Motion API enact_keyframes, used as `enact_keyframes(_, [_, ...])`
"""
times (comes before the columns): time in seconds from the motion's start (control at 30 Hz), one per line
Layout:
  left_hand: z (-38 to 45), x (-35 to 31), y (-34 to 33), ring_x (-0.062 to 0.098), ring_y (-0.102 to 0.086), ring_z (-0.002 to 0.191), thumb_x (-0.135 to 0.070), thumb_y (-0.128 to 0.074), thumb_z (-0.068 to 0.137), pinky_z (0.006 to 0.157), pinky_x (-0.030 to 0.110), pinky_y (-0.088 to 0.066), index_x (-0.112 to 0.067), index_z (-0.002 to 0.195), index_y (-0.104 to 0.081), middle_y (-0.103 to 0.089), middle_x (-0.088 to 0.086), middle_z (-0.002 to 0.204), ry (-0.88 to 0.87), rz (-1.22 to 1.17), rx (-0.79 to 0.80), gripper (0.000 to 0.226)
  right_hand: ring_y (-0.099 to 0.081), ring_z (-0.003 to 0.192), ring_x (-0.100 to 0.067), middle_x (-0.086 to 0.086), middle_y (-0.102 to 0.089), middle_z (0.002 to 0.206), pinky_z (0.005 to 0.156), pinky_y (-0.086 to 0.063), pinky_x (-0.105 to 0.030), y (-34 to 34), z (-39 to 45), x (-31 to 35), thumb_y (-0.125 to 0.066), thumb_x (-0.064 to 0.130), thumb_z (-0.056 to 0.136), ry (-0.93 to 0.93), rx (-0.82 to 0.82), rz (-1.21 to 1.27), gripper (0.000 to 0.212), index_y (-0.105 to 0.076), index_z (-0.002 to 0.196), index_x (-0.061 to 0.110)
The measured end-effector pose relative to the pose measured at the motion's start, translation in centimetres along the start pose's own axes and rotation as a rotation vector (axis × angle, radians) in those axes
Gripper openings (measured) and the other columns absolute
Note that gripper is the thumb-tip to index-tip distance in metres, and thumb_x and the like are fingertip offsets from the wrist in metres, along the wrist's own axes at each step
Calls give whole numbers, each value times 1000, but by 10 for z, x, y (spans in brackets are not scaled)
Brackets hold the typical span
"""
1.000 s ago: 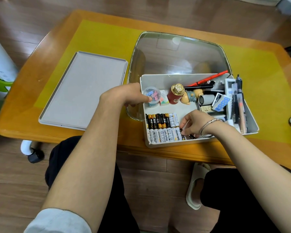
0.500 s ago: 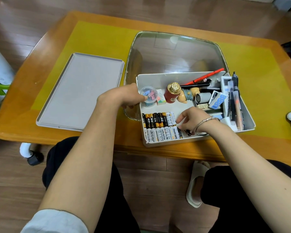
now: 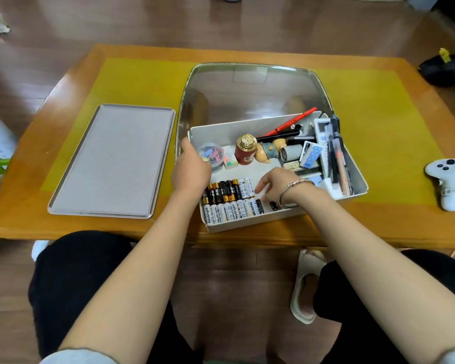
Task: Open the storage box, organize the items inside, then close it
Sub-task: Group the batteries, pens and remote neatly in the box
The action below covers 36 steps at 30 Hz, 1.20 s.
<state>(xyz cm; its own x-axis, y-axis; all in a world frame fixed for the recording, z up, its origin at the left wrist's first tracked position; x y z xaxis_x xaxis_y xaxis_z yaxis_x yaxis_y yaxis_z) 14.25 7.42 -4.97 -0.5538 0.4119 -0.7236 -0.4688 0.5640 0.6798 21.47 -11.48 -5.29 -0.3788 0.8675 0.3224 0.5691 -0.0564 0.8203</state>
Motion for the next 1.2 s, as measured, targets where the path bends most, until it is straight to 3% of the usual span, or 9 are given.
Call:
enact_keyframes(0.2, [-2, 0, 2, 27, -60, 106, -9, -59, 88, 68, 34, -49, -21, 137, -36, -60, 9, 124, 10, -30, -6, 55, -53, 62, -10, 0, -65, 91, 74, -51, -28, 2, 0, -5, -74, 13, 78, 27, 9, 74, 23, -70, 100, 17])
enact_keyframes(0.27, [-3, 0, 3, 27, -60, 107, -10, -60, 88, 66, 32, -45, -20, 137, -36, -59, 9, 125, 9, -16, -12, 56, -53, 67, -13, 2, -60, 86, 78, -52, -29, 6, -1, -6, -77, 16, 76, 32, -36, 110, 25, -70, 99, 14])
enact_keyframes(0.37, [-5, -2, 4, 26, -60, 107, -14, -63, 88, 64, 31, -44, -20, 137, -37, -59, 9, 125, 6, 8, -20, 56, -54, 68, -13, 3, -57, 75, 71, -45, -26, 12, 0, -8, -78, 18, 75, 44, -108, 164, 22, -71, 95, 12])
enact_keyframes(0.53, [-7, -4, 6, 26, -60, 105, -18, -64, 89, 61, 29, -42, -19, 136, -37, -59, 8, 124, -2, 54, -34, 55, -49, 66, -12, 9, -47, 61, 73, -40, -22, 23, 8, -4, -67, 13, 85, 78, -268, 222, 14, -71, 97, 8])
enact_keyframes(0.63, [-7, -4, 6, 25, -60, 104, -20, -64, 89, 57, 26, -39, -18, 135, -37, -59, 8, 124, 1, 67, -37, 54, -54, 74, -16, 6, -53, 66, 78, -46, -25, 22, 13, 2, -65, 13, 87, 90, -256, 194, 12, -69, 97, 9])
enact_keyframes(0.77, [-7, -4, 6, 23, -60, 105, -21, -65, 89, 59, 27, -42, -19, 134, -39, -60, 6, 124, 3, 48, -39, 52, -63, 90, -23, -9, -69, 88, 87, -50, -33, 23, 19, 4, -71, 18, 81, 52, -292, 135, 16, -69, 88, 4])
enact_keyframes(1.0, [-8, -3, 6, 22, -61, 104, -23, -66, 88, 49, 19, -34, -20, 133, -40, -61, 5, 122, 0, 36, -47, 51, -64, 88, -21, -8, -71, 88, 87, -50, -33, 21, 21, 8, -71, 20, 82, 76, -294, 119, 13, -74, 85, 7])
enact_keyframes(1.1, [-7, -2, 6, 22, -61, 104, -22, -65, 89, 49, 19, -36, -20, 134, -40, -60, 5, 123, 2, 25, -41, 52, -65, 67, -17, -5, -69, 75, 77, -56, -32, 14, 20, 6, -63, 10, 88, 90, -181, 224, 12, -73, 94, 6])
enact_keyframes(1.2, [-7, -1, 5, 21, -61, 103, -21, -66, 88, 49, 19, -35, -21, 133, -41, -61, 5, 122, 3, 18, -44, 51, -64, 93, -23, -10, -68, 101, 90, -49, -29, 17, 20, 2, -58, 3, 88, 112, -178, 136, 23, -68, 108, 10])
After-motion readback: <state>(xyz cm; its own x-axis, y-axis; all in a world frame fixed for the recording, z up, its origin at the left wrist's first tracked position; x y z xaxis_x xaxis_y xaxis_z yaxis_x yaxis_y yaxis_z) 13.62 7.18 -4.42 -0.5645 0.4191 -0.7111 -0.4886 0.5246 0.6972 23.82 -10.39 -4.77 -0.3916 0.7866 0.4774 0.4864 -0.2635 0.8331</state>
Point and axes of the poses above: each hand's wrist, its own z-axis towards the middle knuckle, its own y-axis out of the back of the hand, x = y × z, the point moved 5 cm from there along z, towards the middle knuckle
